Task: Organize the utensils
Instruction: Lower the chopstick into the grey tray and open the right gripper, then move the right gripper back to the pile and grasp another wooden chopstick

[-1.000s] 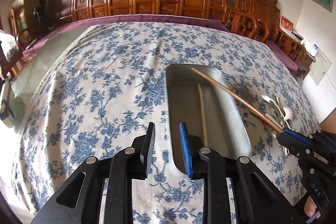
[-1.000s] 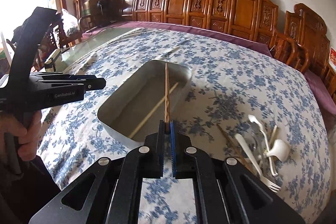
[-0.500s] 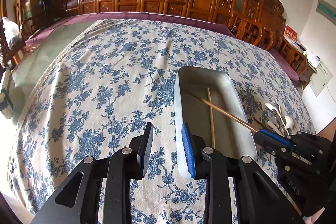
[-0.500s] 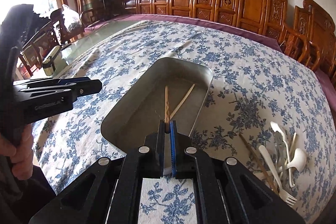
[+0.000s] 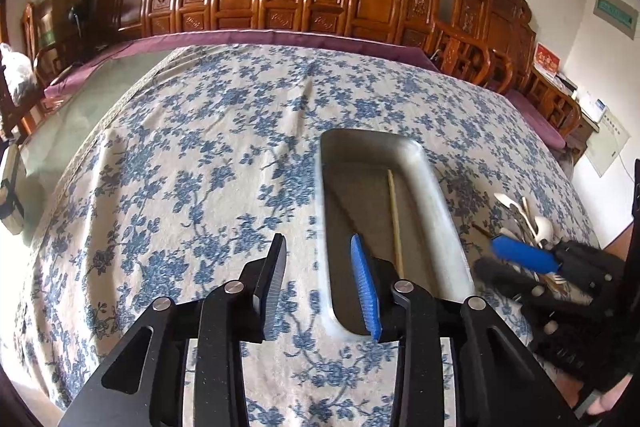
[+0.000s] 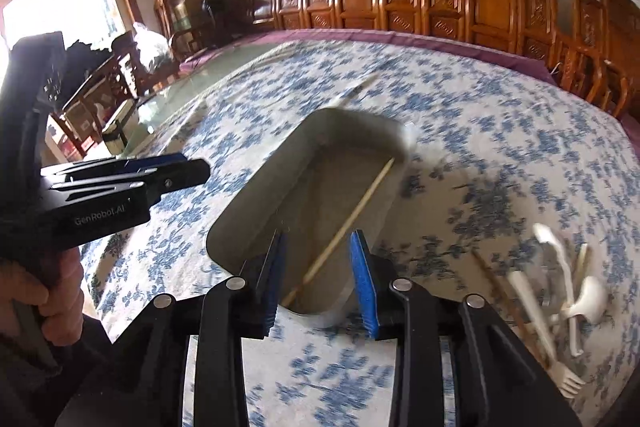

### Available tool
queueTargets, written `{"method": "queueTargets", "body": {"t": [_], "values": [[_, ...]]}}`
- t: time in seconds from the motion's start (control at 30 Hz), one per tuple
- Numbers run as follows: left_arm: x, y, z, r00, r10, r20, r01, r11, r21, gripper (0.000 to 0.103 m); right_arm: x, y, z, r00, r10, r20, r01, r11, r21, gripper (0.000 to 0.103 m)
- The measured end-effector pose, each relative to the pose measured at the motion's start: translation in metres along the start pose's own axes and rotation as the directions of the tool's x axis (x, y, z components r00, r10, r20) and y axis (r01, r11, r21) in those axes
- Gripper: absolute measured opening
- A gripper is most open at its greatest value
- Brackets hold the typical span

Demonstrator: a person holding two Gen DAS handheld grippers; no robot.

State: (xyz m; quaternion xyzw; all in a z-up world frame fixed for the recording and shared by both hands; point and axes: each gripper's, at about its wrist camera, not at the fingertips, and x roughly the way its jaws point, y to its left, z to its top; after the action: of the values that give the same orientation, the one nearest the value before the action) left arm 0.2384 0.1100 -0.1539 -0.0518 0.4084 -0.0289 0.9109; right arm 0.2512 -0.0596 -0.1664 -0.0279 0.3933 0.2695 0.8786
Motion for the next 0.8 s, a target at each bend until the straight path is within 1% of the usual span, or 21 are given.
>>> {"method": "queueTargets", "body": {"t": [0.03, 0.1, 0.17, 0.2, 0.27, 0.3, 0.4, 0.5, 0.6, 0.7, 0.8], "values": [[-0.001, -0.003, 0.000, 1.000, 0.000, 0.004, 0.000, 1.000, 0.007, 0.041, -0.008, -0.008, -0.002, 1.000, -0.012, 0.011, 0.012, 1.000, 0.002, 0.035], [-0.002, -0.013, -0.002, 1.000, 0.007, 0.021, -0.008, 1.000, 0.024, 0.059, -0.023, -0.025, -0.006, 0.999, -0.043, 0.028, 0.043, 0.999, 0.007, 0.035], [-0.003, -0.022, -0.002, 1.000, 0.002, 0.023, -0.002, 1.000, 0.030, 0.064, -0.040, -0.045, -0.014, 0.995, -0.088, 0.039, 0.088, 0.996, 0.005, 0.035], [-0.005, -0.027, -0.002, 1.000, -0.010, 0.027, 0.010, 1.000, 0.028, 0.068, -0.047, -0.055, -0.018, 0.992, -0.115, 0.043, 0.115, 0.993, 0.003, 0.035], [-0.009, -0.037, 0.000, 0.998, -0.042, 0.042, 0.041, 0.999, 0.024, 0.071, -0.058, -0.072, -0.025, 0.987, -0.154, 0.046, 0.154, 0.988, 0.005, 0.035], [-0.011, -0.043, 0.000, 0.997, -0.056, 0.047, 0.055, 0.998, 0.025, 0.076, -0.066, -0.086, -0.031, 0.982, -0.183, 0.046, 0.183, 0.983, 0.009, 0.035], [-0.016, -0.066, 0.001, 0.993, -0.101, 0.058, 0.099, 0.994, 0.040, 0.077, -0.079, -0.113, -0.040, 0.972, -0.234, 0.039, 0.233, 0.972, 0.024, 0.035], [-0.019, -0.088, -0.001, 0.990, -0.125, 0.067, 0.120, 0.990, 0.069, 0.080, -0.085, -0.137, -0.050, 0.965, -0.262, 0.023, 0.261, 0.965, 0.033, 0.035], [-0.017, -0.110, -0.007, 0.991, -0.119, 0.056, 0.111, 0.986, 0.124, 0.081, -0.085, -0.153, -0.062, 0.957, -0.289, -0.001, 0.289, 0.957, 0.035, 0.035], [-0.013, -0.128, -0.014, 0.994, -0.107, 0.036, 0.099, 0.980, 0.174, 0.081, -0.086, -0.162, -0.076, 0.958, -0.288, -0.016, 0.288, 0.956, 0.062, 0.035], [-0.010, -0.139, -0.019, 0.994, -0.111, 0.020, 0.105, 0.975, 0.196, 0.081, -0.081, -0.165, -0.087, 0.960, -0.276, -0.043, 0.278, 0.958, 0.065, 0.035]]}}
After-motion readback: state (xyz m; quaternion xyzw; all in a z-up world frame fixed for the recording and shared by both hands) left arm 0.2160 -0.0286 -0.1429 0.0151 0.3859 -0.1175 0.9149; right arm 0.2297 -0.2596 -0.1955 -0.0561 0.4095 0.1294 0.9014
